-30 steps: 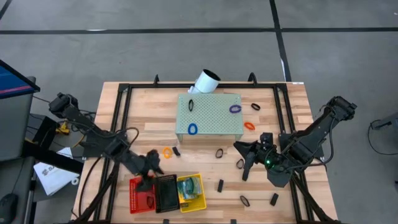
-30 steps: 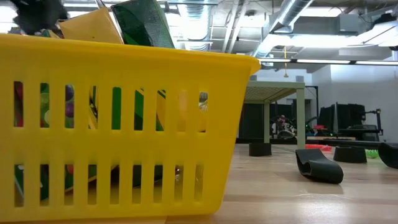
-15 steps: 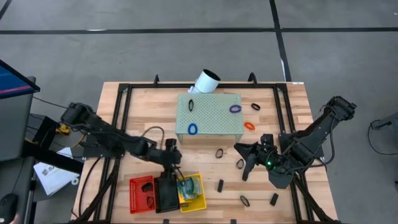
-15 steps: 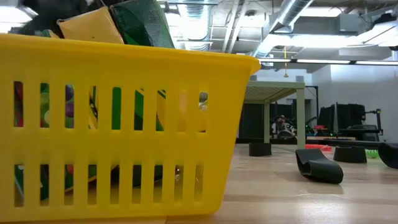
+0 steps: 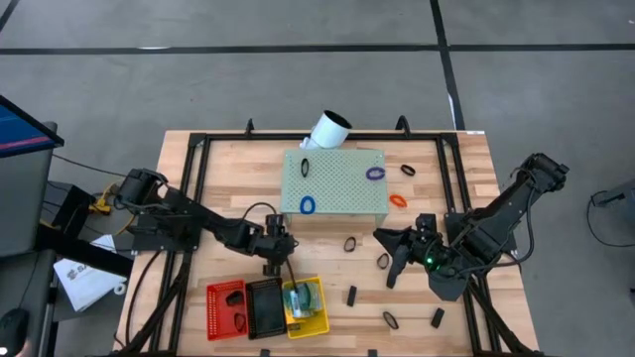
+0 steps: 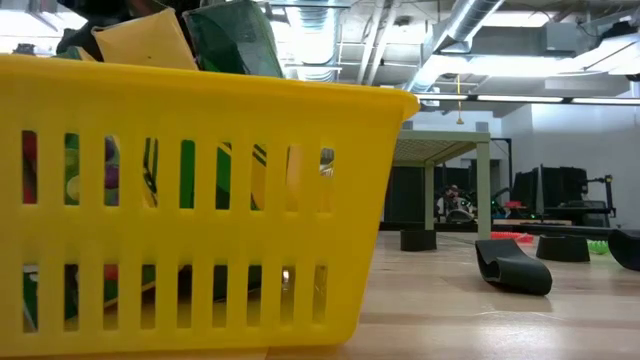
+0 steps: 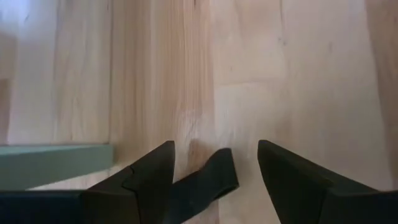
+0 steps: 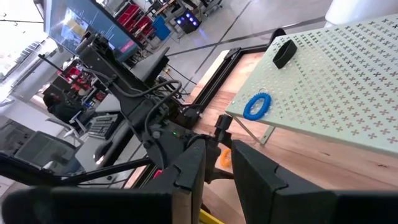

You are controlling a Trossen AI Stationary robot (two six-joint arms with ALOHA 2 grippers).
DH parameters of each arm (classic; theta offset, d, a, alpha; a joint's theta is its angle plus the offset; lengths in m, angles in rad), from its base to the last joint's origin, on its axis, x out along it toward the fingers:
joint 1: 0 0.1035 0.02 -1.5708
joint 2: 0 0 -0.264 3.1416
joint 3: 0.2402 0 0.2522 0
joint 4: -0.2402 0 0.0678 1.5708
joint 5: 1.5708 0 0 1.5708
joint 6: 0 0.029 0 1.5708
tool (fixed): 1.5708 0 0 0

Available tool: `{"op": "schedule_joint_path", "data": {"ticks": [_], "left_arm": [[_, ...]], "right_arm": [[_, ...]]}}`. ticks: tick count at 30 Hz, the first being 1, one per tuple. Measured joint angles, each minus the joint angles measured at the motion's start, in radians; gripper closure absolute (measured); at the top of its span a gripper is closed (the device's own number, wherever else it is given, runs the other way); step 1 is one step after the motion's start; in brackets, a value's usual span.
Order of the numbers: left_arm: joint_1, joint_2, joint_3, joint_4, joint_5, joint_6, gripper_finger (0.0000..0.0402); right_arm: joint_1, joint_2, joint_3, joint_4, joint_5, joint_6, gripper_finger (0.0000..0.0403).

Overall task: Pick & Place Office Desk Supplies
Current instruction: Put the black rubber band into the red bin

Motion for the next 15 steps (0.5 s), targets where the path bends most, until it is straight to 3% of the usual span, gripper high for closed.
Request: {"op": "schedule_joint_path", "data": {"ticks": [8,15], "left_arm": [[0.000,0.002,0.000,-0.059,-0.003,-0.046,0.0208],[-0.001,0.003,0.000,-0.068,0.002,-0.128,0.0314]], "right_arm": [[0.007,0.000,0.000,0.006,-0.001,0.001,0.0326],[0.007,0.000,0.000,0.007,-0.001,0.001,0.0326]]}}
